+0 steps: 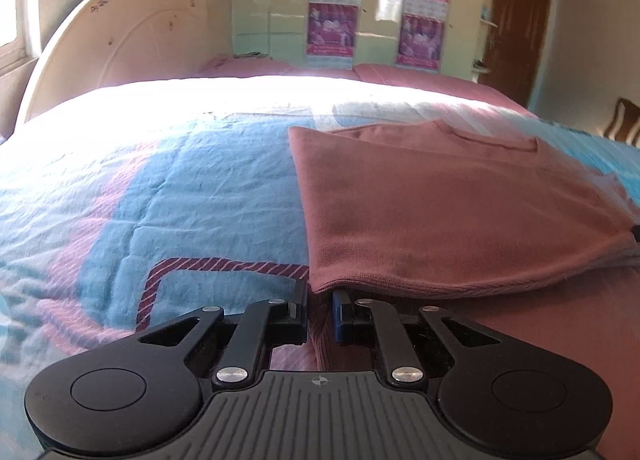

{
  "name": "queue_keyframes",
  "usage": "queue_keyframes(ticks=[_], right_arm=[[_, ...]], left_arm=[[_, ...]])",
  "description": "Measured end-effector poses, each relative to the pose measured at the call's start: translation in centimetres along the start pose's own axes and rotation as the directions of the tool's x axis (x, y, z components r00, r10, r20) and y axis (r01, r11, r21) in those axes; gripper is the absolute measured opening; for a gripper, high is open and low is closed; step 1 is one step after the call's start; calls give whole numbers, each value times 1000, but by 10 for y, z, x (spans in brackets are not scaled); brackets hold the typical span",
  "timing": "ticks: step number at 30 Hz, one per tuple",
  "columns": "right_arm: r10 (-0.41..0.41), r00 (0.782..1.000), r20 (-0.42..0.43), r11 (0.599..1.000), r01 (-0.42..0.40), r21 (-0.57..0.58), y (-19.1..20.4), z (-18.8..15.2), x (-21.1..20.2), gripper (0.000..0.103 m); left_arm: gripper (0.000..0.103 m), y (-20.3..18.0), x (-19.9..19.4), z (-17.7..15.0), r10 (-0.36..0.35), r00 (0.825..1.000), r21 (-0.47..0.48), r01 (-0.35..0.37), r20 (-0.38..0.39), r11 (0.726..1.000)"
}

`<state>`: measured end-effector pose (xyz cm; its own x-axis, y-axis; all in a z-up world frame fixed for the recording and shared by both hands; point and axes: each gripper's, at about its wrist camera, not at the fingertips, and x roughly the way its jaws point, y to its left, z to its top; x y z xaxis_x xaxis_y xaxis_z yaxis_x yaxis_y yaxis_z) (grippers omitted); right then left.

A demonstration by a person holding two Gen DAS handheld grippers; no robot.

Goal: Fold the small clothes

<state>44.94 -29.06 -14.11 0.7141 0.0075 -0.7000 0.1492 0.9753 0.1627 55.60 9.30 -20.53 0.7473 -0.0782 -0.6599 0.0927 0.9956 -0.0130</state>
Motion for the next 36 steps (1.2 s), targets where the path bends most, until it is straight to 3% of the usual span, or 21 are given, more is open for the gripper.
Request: queue_keyframes(ticks=[3, 4, 6, 9, 10, 14, 17, 20, 23, 31, 34, 36], right_arm=[[-74, 997, 22, 997, 74, -19, -1, -2, -3, 40], [-102, 993, 56, 994, 104, -28, 1, -2, -12, 43], [-49, 993, 109, 997, 56, -59, 9, 0, -25, 36], [53, 997, 61, 991, -44, -127, 37, -4, -17, 23], [75, 997, 27, 984, -70, -163, 47, -9, -10, 25], [37, 999, -11, 961, -38, -272, 47, -27, 0, 26], [47, 999, -25, 968, -52, -247, 45, -13, -3, 27], [75, 997, 4, 980, -73, -185, 43, 1, 3, 25], [30, 999, -17, 983, -33, -180, 43, 16, 32, 22], [-17, 1000, -17, 979, 13, -203, 42, 41, 59, 29], [-40, 999, 18, 988, 43, -150, 44, 48, 59, 32], [23, 999, 38, 990, -18, -143, 64, 52, 60, 32]], left_arm=[[12, 6, -22, 0, -14, 1000, -35, 15, 24, 999], [12, 4, -31, 2, -12, 999, -50, 15, 53, 999], [13, -9, -36, 8, -42, 996, -28, 44, 84, 999], [13, -32, -10, 11, -63, 998, 15, 63, 28, 998], [14, -36, -1, 8, -57, 998, 24, 57, 2, 998], [16, -23, -4, -4, -98, 995, -27, 98, 20, 995], [16, -17, -3, 8, -103, 995, -76, 102, 1, 992], [17, -21, 9, 24, -65, 998, -43, 65, -13, 997], [17, -11, 36, 48, -72, 997, -66, 70, -24, 995], [17, 4, 117, 108, -73, 997, -77, 72, -9, 994], [17, 7, 114, 113, -62, 998, -106, 62, -1, 992], [17, -12, 102, 112, -78, 996, -80, 80, 30, 994]])
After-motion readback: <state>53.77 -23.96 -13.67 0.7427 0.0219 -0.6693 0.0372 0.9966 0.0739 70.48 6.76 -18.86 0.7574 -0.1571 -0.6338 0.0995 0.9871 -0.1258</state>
